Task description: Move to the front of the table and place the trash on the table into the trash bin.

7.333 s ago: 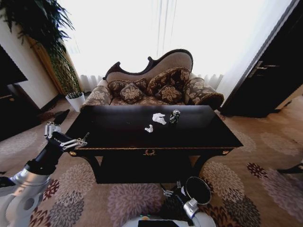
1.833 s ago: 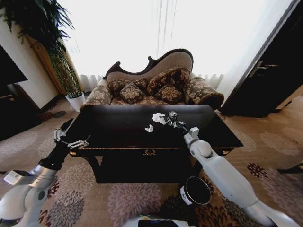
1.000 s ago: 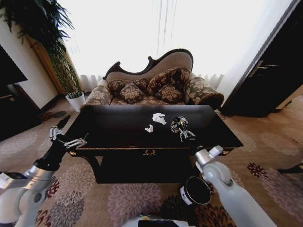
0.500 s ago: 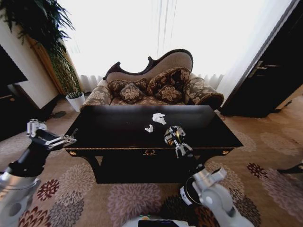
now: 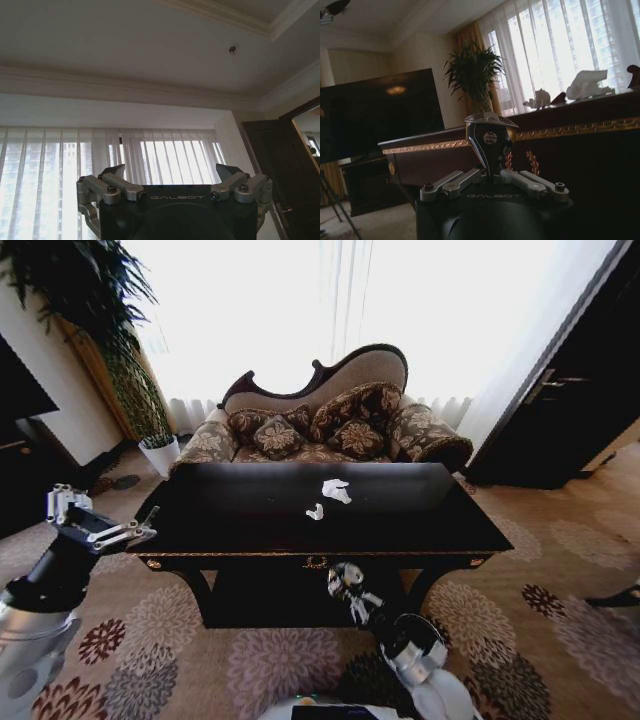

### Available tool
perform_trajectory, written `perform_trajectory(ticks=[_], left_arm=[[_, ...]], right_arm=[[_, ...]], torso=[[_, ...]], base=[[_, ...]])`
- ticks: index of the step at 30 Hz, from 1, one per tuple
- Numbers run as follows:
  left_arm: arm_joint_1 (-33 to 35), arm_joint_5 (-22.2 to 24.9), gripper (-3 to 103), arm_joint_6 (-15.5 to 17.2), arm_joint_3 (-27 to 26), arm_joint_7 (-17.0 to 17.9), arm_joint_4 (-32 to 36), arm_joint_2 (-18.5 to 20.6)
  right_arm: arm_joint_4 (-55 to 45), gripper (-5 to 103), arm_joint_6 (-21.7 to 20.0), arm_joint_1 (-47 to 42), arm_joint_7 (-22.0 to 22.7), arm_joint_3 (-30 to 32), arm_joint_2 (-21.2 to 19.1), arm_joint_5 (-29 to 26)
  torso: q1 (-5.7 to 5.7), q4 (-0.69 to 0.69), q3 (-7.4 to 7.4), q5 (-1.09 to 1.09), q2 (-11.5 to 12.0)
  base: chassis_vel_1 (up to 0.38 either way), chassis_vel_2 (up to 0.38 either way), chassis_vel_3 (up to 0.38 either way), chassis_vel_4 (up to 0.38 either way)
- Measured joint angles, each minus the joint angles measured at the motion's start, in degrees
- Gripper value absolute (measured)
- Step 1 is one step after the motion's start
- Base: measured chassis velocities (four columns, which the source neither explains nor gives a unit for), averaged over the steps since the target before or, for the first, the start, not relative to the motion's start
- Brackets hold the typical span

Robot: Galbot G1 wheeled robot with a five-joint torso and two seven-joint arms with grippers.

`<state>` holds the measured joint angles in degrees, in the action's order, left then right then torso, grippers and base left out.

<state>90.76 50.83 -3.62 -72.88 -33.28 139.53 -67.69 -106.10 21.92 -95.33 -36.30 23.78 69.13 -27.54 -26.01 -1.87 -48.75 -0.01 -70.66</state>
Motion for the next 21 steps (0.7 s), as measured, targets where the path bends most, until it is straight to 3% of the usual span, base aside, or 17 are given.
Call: perform_trajectory(ticks=[10,15,21], left_arm=[[-0.7,-0.6,100,0.3,1.3,0.1,-2.2,1.3],[-1.0,-1.6,100,0.4,2.8,0.1,-3.1,1.1],[-1.4,-2.1,100,0.4,3.4,0.1,-3.1,1.0]], right_arm=[[12.9,0,1.0,4.7,-2.1,-1.0,0.5,5.5],[23.6,0,1.5,8.9,1.6,-1.2,0.5,10.4],[29.1,0,0.4,11.4,5.0,0.4,0.2,14.2]], torso=[[0.00,0.01,0.00,0.01,0.0],[0.00,0.01,0.00,0.00,0.0],[0.00,0.01,0.00,0.00,0.0]], base=[[0.000,0.000,0.000,0.000],[0.000,0.000,0.000,0.000],[0.000,0.000,0.000,0.000]])
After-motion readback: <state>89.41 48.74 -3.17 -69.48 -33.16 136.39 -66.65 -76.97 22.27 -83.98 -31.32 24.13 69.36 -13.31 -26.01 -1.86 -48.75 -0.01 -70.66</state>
